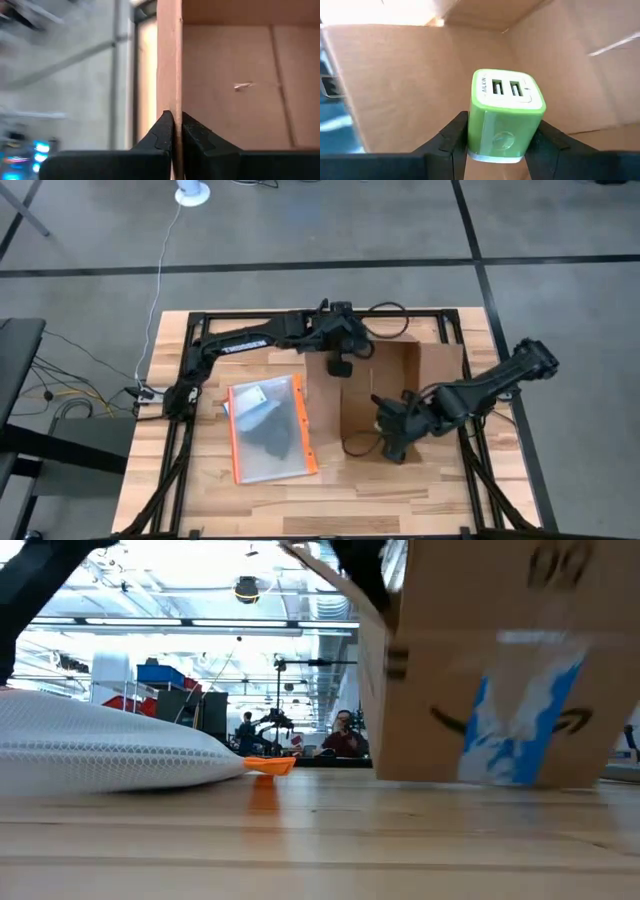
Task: Unpack boxes
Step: Put the green charger adapter into the white zip bag
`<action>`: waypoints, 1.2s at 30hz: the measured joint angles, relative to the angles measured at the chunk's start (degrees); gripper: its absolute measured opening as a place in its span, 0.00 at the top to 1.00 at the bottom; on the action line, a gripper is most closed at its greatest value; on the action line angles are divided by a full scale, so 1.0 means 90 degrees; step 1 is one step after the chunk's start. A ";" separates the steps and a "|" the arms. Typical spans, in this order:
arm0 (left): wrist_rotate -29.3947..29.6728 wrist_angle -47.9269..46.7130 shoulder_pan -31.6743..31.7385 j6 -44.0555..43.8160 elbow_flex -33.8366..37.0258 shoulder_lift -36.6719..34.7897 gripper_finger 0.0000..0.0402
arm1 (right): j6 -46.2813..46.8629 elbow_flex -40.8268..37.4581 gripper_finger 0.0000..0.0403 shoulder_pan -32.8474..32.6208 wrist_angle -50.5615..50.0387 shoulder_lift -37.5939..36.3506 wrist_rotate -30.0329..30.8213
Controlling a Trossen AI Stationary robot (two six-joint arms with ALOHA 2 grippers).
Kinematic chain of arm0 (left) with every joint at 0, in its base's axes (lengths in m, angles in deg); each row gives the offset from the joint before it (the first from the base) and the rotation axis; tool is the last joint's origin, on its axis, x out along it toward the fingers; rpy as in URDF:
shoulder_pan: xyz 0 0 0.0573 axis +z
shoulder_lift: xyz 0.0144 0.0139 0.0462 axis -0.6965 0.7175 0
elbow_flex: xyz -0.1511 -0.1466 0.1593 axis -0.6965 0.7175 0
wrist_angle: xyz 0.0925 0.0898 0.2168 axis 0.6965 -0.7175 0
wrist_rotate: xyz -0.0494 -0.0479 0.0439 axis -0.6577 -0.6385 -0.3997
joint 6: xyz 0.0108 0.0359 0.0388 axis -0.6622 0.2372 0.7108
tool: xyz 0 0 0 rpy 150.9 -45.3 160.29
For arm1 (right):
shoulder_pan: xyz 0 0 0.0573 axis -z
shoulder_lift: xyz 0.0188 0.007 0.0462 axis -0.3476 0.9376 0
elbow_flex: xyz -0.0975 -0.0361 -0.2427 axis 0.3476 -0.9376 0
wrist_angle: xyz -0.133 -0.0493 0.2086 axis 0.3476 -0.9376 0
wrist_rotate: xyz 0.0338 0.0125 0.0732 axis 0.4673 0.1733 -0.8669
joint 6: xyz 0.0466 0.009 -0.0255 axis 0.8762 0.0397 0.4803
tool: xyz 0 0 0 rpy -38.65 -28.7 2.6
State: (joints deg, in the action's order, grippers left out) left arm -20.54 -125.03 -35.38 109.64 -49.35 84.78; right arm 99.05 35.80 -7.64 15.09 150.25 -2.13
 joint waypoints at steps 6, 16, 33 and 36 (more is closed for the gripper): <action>-0.0757 -0.0387 0.0232 -0.0067 0.0002 0.0262 0.86 | 0.0637 -0.0019 0.67 -0.0548 -0.0202 -0.0009 0.0179; 0.0588 -0.1782 -0.0137 -0.0250 -0.0296 -0.0067 0.64 | 0.0257 0.0202 0.67 -0.0466 -0.0735 0.0030 0.0586; 0.0628 -0.3515 -0.2414 -0.5903 0.3353 -0.3898 0.66 | -0.1831 0.0935 0.67 -0.0806 0.1919 0.0679 0.0794; 0.0057 -0.3574 -0.3070 -0.7070 0.4773 -0.4655 0.66 | -0.1940 0.0935 0.67 -0.0717 0.2041 0.1039 0.0802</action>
State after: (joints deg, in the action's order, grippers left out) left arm -20.03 -157.20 -63.02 46.01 -6.39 42.88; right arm 81.59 44.21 -14.09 33.46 159.60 5.10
